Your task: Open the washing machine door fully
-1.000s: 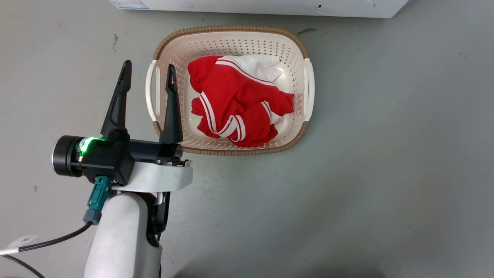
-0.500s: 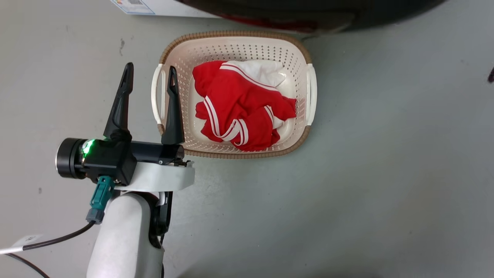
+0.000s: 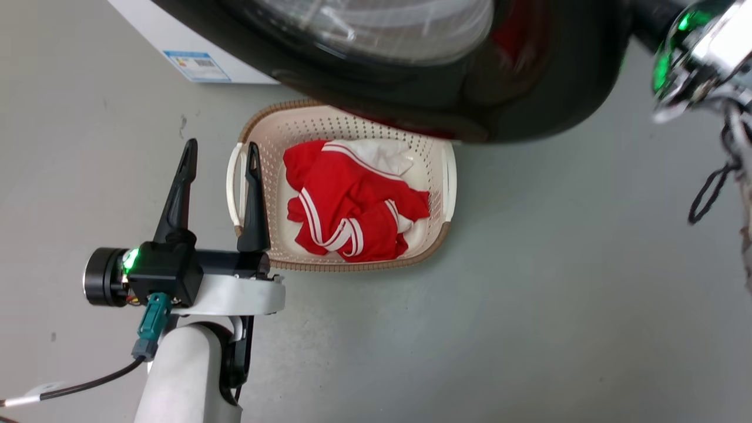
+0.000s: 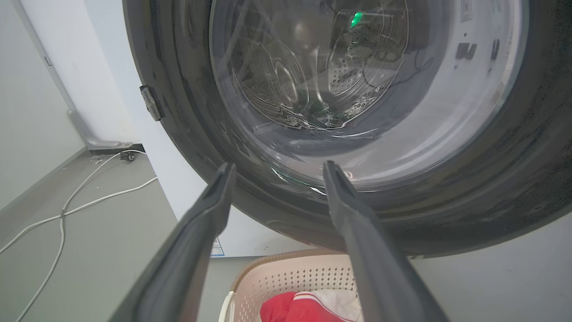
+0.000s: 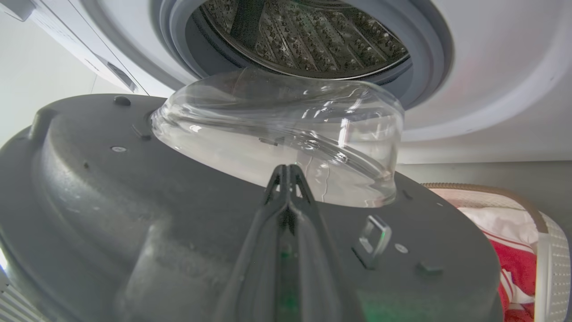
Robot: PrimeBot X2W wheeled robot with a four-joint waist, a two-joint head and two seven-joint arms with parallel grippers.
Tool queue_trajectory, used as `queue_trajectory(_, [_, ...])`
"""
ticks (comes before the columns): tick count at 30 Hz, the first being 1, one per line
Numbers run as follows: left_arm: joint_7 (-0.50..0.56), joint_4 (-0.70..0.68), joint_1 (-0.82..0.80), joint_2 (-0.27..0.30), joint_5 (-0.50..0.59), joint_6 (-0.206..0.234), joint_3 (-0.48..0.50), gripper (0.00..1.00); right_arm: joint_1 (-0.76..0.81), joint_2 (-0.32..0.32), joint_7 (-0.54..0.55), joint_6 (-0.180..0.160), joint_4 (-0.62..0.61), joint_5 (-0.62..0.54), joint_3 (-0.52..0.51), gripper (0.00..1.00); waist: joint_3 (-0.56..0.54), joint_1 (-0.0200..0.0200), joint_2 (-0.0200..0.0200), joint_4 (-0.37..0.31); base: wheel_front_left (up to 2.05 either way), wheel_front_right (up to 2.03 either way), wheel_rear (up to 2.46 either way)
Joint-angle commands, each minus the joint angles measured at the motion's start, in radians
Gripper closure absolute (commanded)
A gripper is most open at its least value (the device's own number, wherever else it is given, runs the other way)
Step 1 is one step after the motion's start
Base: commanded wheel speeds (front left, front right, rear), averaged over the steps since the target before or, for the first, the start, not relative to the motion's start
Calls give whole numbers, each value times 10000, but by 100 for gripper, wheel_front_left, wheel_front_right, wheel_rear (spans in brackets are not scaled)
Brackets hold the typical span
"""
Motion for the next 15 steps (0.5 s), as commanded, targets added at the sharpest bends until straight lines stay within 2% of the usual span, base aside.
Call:
queue_trajectory(1, [-24,19,128,6,29,-22,36,0,309,130,127,25,-167,44,145,100,-249,0,0,-98,0,0,0])
queue_trajectory(15, [-24,122,1037,5,102,32,85,0,3035,899,853,23,-1637,284,1343,100,-1632,0,0,-48,0,0,0])
